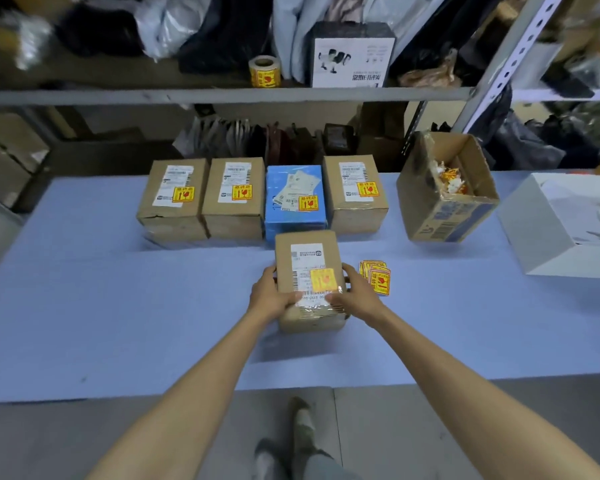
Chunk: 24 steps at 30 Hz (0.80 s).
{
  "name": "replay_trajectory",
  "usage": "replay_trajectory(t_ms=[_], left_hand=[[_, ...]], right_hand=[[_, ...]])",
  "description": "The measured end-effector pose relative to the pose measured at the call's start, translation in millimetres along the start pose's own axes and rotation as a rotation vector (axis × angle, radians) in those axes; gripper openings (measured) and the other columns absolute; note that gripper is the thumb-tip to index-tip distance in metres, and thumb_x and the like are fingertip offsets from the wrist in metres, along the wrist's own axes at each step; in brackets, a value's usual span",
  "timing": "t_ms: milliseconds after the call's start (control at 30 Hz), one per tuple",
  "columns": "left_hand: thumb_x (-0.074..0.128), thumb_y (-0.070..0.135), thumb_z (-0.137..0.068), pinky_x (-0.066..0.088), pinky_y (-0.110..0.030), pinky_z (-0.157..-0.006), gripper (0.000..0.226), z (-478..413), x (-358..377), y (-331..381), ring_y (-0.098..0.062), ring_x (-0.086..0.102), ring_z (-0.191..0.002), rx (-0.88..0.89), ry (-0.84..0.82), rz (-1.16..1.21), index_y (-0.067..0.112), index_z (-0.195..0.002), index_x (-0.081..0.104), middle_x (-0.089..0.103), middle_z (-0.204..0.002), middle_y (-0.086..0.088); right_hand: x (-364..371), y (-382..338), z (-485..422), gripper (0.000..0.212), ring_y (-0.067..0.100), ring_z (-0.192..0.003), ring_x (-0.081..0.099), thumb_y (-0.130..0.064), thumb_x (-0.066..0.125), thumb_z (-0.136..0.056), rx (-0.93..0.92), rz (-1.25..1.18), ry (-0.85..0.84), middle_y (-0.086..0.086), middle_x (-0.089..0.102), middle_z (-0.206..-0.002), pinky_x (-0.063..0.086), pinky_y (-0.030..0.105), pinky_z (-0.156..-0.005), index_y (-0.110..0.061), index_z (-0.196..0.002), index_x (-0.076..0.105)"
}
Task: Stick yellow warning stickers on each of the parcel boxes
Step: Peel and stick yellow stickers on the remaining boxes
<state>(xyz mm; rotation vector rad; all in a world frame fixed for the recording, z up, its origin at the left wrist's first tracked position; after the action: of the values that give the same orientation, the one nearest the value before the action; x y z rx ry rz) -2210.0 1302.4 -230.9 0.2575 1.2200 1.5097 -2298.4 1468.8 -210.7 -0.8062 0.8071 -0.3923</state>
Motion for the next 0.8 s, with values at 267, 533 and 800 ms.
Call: replay_trajectory(t_ms=[267, 533, 800], left_hand=[[0.082, 0.008, -0.07, 0.043, -0.032, -0.098, 0.077, 28.5, -68.9, -40.0, -0.023, 0.054, -0.12, -0.094, 0.131, 0.059, 0.015, -0.138, 0.045, 0.054, -0.136, -0.005], [0.082, 0.005, -0.07, 0.044, -0.032, -0.094, 0.074, 57.4, -186.2, -97.6, -0.022, 0.055, -0.118, -0.229, 0.355, 0.141, 0.015, -0.135, 0.047, 0.056, -0.133, -0.005], [0.08, 0.007, -0.072, 0.047, -0.04, -0.1, 0.069, 15.6, -307.5, -151.0, -0.024, 0.056, -0.117, -0.256, 0.421, 0.149, 0.015, -0.133, 0.048, 0.057, -0.133, -0.006]], right_hand=[[67.3, -37.8, 6.7, 0.074, 0.02, -0.099, 0.059, -0.002, 0.079, -0.071, -0.056, -0.096, -0.107, -0.01, 0.059, -0.098, 0.052, 0.037, -0.088, -0.01, -0.136, 0.045], [174.7, -122.5, -0.7, 0.073, 0.019, -0.101, 0.058, 0.0, 0.077, -0.071, -0.154, -0.119, -0.327, 0.0, 0.058, -0.106, 0.049, 0.026, -0.08, -0.016, -0.136, 0.047], [283.0, -209.0, -37.8, 0.072, 0.02, -0.105, 0.058, -0.001, 0.078, -0.07, -0.174, -0.063, -0.338, 0.005, 0.059, -0.118, 0.052, 0.039, -0.093, -0.01, -0.134, 0.045]])
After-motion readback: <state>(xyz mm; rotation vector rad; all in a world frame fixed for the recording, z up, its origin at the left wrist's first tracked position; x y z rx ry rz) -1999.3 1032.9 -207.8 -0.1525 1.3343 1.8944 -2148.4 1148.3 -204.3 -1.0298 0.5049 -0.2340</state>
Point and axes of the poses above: each hand's wrist, its own z-axis away from the middle knuckle, its own x-axis out of the palm, y = z × x, the point moved 1 cm from there along -z, towards the middle knuckle
